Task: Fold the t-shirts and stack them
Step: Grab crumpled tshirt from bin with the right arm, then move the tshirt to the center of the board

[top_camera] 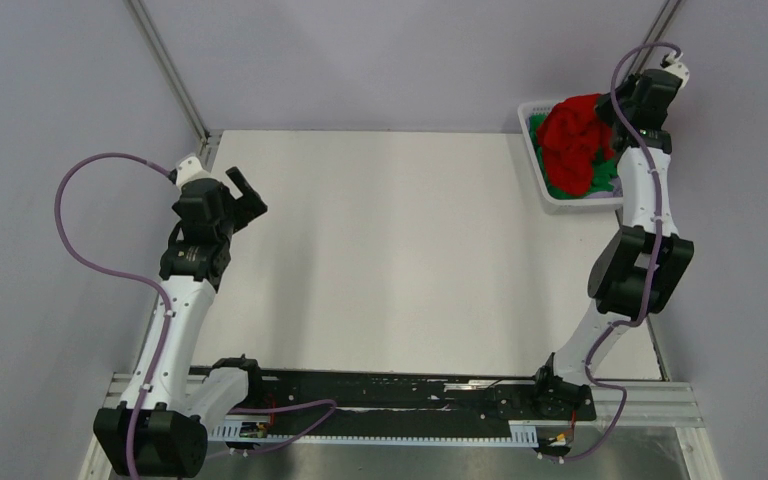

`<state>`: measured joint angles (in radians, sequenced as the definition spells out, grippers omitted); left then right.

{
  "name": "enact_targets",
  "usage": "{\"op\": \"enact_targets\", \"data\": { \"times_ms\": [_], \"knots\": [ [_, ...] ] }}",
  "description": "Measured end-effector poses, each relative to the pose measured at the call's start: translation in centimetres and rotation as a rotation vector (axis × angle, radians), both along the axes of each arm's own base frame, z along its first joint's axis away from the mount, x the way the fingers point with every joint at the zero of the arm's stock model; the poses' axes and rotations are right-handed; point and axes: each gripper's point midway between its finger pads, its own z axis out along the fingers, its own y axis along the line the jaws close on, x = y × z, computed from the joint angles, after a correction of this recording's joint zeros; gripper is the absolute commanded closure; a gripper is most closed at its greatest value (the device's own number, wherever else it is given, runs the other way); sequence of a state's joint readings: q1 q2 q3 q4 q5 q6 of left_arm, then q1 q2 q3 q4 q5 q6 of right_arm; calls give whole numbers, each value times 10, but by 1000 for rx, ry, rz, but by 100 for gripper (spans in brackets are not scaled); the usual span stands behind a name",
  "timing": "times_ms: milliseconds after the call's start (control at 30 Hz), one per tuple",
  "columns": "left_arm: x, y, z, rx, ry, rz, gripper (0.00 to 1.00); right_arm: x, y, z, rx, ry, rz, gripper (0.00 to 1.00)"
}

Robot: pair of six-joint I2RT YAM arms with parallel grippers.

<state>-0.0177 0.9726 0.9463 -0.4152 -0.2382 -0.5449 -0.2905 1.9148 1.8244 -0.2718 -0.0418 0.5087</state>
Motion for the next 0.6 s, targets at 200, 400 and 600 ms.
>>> {"op": "enact_targets", "data": {
  "times_ms": [200, 400, 600],
  "knots": [
    [-1, 0, 1, 0, -4, 0, 0, -33, 45, 161, -151, -381, 214, 100],
    [1, 0, 5, -1, -22, -1, 0, -64, 108, 253, -230, -603, 477, 100],
    [2, -1, 8, -9, -42, -2, 0, -105, 233, 282, -213, -711, 902, 100]
  ]
}}
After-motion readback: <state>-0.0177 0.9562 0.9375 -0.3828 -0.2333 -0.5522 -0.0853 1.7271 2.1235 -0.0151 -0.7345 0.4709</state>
